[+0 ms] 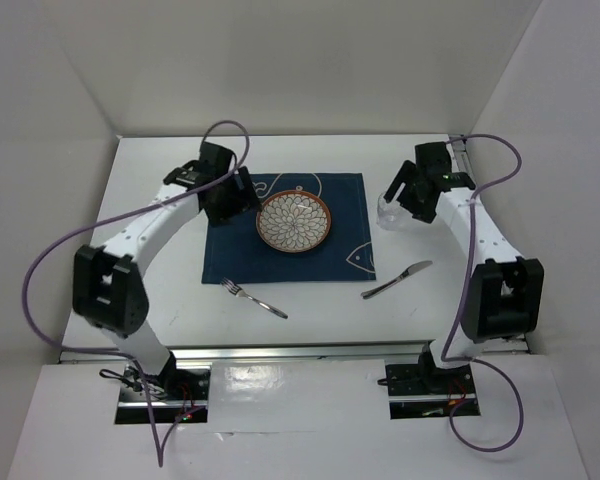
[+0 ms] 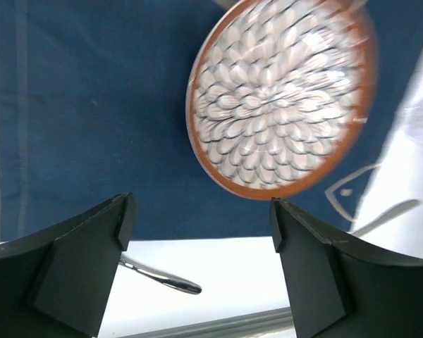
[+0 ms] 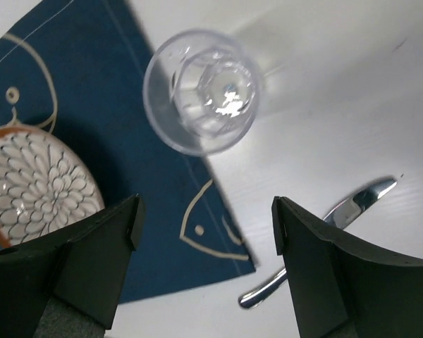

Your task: Set the dinner table for one person

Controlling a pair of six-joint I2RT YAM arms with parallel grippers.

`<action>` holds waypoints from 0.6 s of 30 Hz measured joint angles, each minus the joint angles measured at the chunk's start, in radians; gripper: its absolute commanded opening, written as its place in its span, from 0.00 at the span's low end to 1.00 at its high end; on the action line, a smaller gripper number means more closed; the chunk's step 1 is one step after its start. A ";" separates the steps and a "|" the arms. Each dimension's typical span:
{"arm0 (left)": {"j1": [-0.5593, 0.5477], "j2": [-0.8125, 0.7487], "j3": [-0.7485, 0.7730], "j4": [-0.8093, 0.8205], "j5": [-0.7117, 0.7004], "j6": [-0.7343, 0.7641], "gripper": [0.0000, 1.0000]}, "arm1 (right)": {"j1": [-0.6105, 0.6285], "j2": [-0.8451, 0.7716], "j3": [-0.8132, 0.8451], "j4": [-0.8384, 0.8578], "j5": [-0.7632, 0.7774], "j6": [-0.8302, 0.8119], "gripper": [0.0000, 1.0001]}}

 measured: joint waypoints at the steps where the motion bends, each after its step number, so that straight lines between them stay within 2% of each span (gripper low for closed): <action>1: -0.003 -0.055 0.002 -0.007 -0.022 0.014 0.93 | -0.019 0.021 0.008 0.010 -0.005 -0.010 0.84; 7: -0.010 -0.347 -0.065 -0.011 -0.107 0.069 0.89 | -0.112 0.149 0.065 0.055 -0.040 -0.056 0.77; 12: -0.017 -0.429 -0.150 -0.022 -0.134 0.096 0.86 | -0.127 0.267 0.111 0.091 -0.056 -0.080 0.67; 15: -0.022 -0.425 -0.177 -0.039 -0.144 0.099 0.85 | -0.131 0.310 0.111 0.097 -0.071 -0.090 0.56; 18: -0.023 -0.425 -0.193 -0.050 -0.148 0.099 0.82 | -0.132 0.320 0.098 0.114 -0.078 -0.092 0.35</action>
